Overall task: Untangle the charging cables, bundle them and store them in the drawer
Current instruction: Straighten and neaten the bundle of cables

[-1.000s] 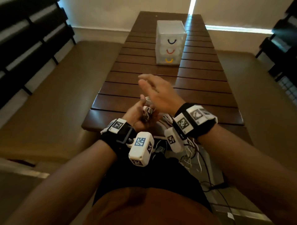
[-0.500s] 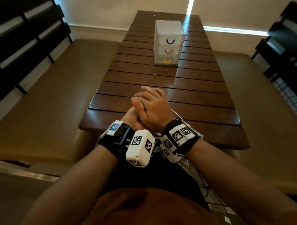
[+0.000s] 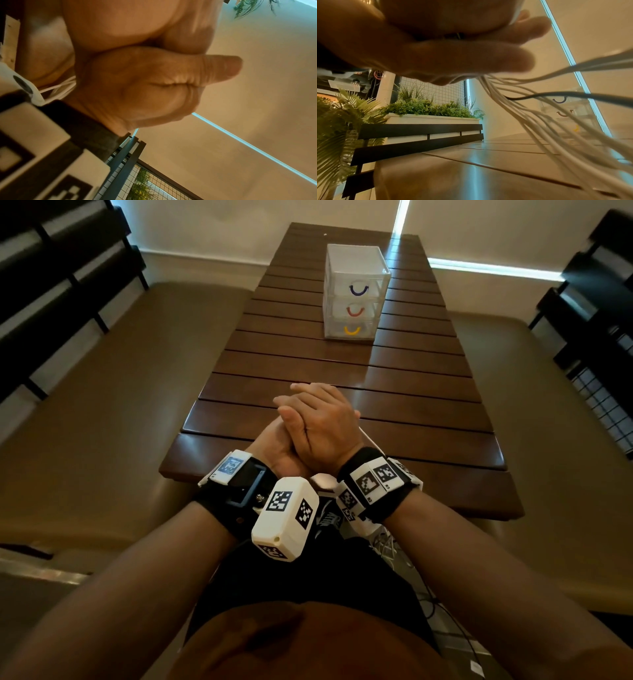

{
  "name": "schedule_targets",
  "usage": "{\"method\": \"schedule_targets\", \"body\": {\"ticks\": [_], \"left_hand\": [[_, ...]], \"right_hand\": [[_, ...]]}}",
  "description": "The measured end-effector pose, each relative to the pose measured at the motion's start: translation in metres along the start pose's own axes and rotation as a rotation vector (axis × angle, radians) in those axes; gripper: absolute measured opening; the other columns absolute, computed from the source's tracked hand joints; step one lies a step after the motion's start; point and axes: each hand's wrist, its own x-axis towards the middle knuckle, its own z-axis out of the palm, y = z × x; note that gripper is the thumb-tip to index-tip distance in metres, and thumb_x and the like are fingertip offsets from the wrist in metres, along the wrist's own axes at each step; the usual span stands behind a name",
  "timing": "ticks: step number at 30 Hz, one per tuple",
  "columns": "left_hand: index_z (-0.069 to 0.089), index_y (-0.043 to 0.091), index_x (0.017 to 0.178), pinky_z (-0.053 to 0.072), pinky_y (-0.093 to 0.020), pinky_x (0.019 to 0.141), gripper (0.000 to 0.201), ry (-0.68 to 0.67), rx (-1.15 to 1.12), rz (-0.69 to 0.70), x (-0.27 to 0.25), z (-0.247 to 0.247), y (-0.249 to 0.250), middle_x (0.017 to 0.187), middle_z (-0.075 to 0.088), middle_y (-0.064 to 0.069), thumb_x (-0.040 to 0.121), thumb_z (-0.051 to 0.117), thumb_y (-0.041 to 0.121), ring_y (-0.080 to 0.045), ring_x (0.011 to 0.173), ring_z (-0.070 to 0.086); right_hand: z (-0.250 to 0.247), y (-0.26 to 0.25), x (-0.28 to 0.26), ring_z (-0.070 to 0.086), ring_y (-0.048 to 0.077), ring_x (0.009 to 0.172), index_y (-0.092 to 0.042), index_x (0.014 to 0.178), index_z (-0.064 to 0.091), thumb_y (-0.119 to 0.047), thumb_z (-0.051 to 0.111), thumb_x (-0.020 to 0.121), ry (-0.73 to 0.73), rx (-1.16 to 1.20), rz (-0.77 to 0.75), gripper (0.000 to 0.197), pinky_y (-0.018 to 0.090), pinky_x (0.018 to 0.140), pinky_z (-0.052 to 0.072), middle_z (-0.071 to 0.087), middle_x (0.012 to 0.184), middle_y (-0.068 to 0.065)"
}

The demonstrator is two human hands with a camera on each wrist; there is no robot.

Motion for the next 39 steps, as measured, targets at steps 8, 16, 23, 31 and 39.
{"method": "schedule_targets", "body": {"ticks": [8, 16, 23, 31, 39], "left_hand": [[0.062, 0.013, 0.078, 0.058, -0.029, 0.06, 0.042, 0.162, 0.092, -0.049, -0.005, 0.003, 0.013, 0.066, 0.061, -0.003, 0.1, 0.041, 0.042, -0.014, 0.06, 0.062], [0.047, 0.019, 0.074, 0.033, -0.012, 0.033, 0.04, -0.102, 0.329, -0.146, -0.013, -0.002, 0.018, 0.06, 0.049, 0.002, 0.092, 0.04, 0.053, -0.009, 0.053, 0.05], [0.045, 0.019, 0.078, 0.036, -0.014, 0.036, 0.05, -0.213, 0.463, -0.198, -0.022, -0.021, 0.016, 0.057, 0.048, 0.004, 0.068, 0.068, 0.062, -0.007, 0.048, 0.049], [0.044, 0.019, 0.072, 0.04, -0.014, 0.04, 0.047, -0.439, 0.488, -0.204, -0.02, -0.024, 0.011, 0.056, 0.05, 0.007, 0.059, 0.089, 0.022, -0.006, 0.048, 0.049], [0.052, 0.021, 0.072, 0.032, -0.012, 0.032, 0.047, -0.397, 0.518, -0.253, -0.02, -0.023, 0.016, 0.057, 0.042, 0.004, 0.061, 0.083, 0.054, -0.004, 0.041, 0.038]], "right_hand": [[-0.034, 0.015, 0.017, 0.055, 0.018, 0.116, -0.018, 0.12, 0.066, -0.034, 0.029, 0.1, -0.146, 0.404, 0.378, 0.045, 0.038, 0.099, 0.044, 0.065, 0.115, 0.003], [-0.053, 0.054, 0.04, 0.052, -0.002, 0.108, -0.019, 0.133, 0.053, -0.011, 0.065, 0.087, -0.976, 0.361, 0.417, 0.048, 0.013, 0.09, 0.039, 0.058, 0.124, -0.007], [-0.058, 0.055, 0.047, 0.051, 0.019, 0.05, -0.007, 0.091, 0.067, -0.021, 0.063, 0.092, -1.133, 0.389, 0.529, 0.015, 0.032, 0.046, 0.047, 0.057, 0.072, 0.013], [-0.064, 0.059, 0.054, 0.036, 0.008, 0.043, -0.004, 0.085, 0.07, -0.023, 0.076, 0.08, -1.194, 0.43, 0.707, 0.02, 0.022, 0.04, 0.03, 0.047, 0.065, 0.009], [-0.077, 0.06, 0.055, 0.035, 0.011, 0.045, -0.014, 0.077, 0.073, -0.034, 0.078, 0.071, -1.261, 0.433, 0.731, 0.022, 0.023, 0.043, 0.03, 0.045, 0.057, 0.002]]}}
